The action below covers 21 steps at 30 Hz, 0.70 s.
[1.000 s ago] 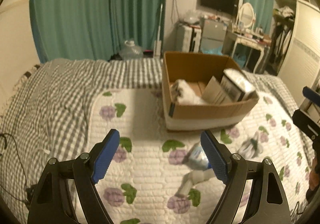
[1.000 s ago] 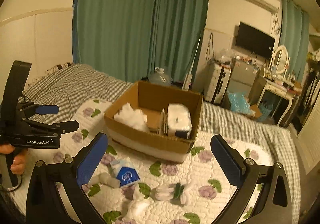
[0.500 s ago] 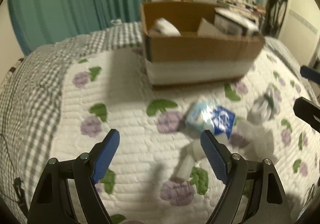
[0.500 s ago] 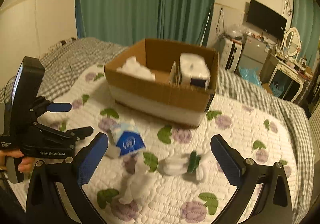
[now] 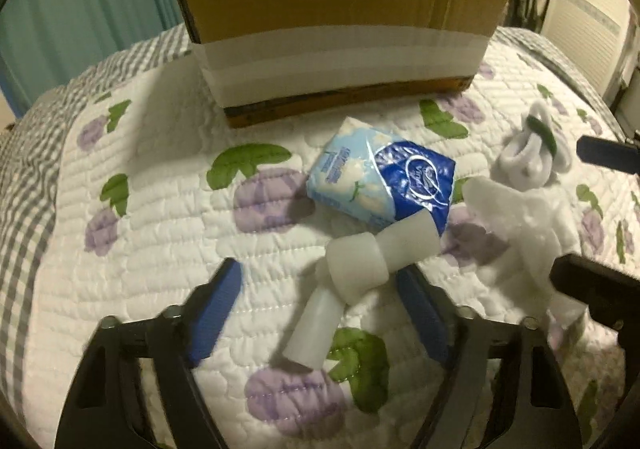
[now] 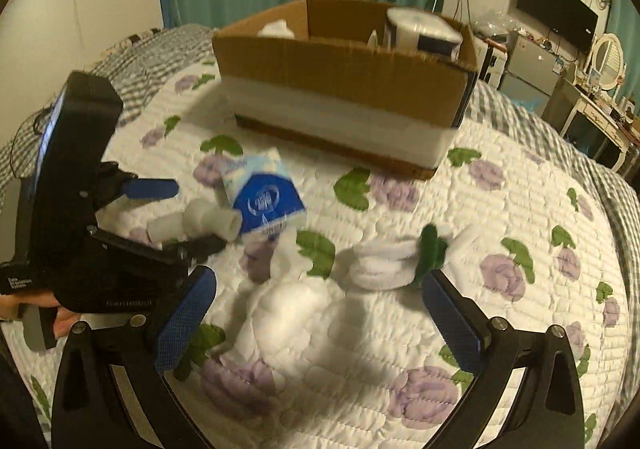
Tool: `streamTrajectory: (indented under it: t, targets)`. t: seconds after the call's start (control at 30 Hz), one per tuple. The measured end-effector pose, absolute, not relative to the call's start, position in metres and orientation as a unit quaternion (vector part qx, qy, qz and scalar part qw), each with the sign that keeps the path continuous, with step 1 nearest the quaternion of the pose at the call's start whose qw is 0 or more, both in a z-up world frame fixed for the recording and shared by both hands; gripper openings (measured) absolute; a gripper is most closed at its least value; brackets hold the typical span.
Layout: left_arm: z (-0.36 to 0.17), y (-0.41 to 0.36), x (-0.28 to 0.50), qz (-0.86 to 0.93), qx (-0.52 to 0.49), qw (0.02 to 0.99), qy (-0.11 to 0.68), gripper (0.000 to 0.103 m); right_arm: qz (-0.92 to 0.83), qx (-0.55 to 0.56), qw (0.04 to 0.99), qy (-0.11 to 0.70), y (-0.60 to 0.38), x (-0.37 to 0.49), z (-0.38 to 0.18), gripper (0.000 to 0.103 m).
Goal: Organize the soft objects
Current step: 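Grasp the white foam piece with the left tool while the right tool grasps white fluffy cloth, then lift the foam piece and cloth with both tools over the box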
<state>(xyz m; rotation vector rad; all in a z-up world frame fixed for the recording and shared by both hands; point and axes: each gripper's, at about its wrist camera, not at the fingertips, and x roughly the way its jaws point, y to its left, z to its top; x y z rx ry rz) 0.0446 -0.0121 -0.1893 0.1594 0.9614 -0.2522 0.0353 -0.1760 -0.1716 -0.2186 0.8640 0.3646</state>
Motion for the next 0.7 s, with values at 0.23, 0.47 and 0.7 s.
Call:
streamTrajectory:
  t: [0.23, 0.47, 0.7]
  targets:
    - [-0.194, -0.018, 0.039, -0.128, 0.092, 0.880, 0.449, 0.026, 0.186, -0.099, 0.873, 0.439, -0.174, 0.034, -0.187, 0.088]
    - [-0.187, -0.013, 0.033, -0.129, 0.092, 0.881, 0.445, 0.025, 0.210, -0.090, 0.856, 0.464, -0.169, 0.030, -0.195, 0.033]
    - [-0.177, -0.003, 0.024, -0.124, 0.074, 0.882, 0.448, 0.025, 0.211, -0.068, 0.867, 0.447, -0.173, 0.026, -0.174, 0.023]
